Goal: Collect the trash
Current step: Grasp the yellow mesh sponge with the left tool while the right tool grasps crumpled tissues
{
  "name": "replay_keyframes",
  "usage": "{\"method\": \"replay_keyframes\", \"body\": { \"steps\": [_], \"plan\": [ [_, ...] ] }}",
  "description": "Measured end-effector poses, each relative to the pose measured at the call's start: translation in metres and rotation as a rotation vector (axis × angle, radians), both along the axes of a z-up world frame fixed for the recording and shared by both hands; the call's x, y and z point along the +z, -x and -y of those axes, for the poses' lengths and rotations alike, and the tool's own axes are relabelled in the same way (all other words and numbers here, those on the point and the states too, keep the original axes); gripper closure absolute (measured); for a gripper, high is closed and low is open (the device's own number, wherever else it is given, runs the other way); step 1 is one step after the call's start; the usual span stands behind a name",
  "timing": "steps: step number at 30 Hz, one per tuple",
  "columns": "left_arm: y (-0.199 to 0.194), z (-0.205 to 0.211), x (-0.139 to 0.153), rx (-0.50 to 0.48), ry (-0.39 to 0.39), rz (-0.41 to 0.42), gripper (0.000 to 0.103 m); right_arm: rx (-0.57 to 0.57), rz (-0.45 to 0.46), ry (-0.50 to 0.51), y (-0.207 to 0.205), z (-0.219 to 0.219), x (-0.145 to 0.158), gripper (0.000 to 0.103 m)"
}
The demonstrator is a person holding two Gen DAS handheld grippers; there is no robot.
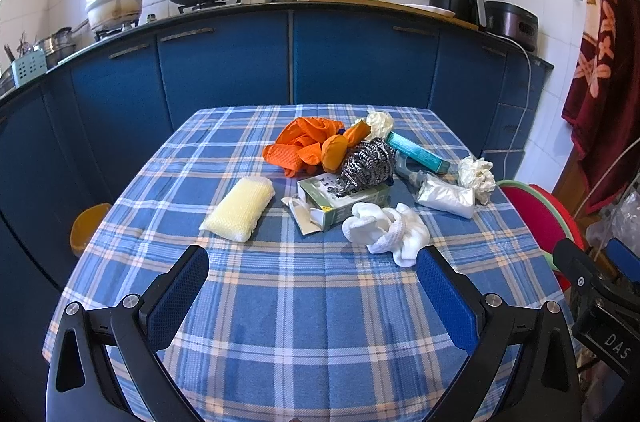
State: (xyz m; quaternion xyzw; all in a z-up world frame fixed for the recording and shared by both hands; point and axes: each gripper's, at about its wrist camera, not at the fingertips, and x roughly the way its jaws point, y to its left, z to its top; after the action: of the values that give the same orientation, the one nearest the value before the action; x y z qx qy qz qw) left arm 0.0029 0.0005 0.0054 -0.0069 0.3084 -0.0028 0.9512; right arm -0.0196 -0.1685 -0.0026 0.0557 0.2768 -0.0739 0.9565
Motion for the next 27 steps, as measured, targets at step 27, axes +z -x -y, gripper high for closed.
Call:
{"method": "replay_keyframes", "body": {
  "steps": [27],
  "plan": [
    [-0.066,-0.063,-0.022,0.089,0.012,-0.156,0.000,0.047,-0.051,-0.020,-0.065,0.009,-0.003,0.000]
  ]
}}
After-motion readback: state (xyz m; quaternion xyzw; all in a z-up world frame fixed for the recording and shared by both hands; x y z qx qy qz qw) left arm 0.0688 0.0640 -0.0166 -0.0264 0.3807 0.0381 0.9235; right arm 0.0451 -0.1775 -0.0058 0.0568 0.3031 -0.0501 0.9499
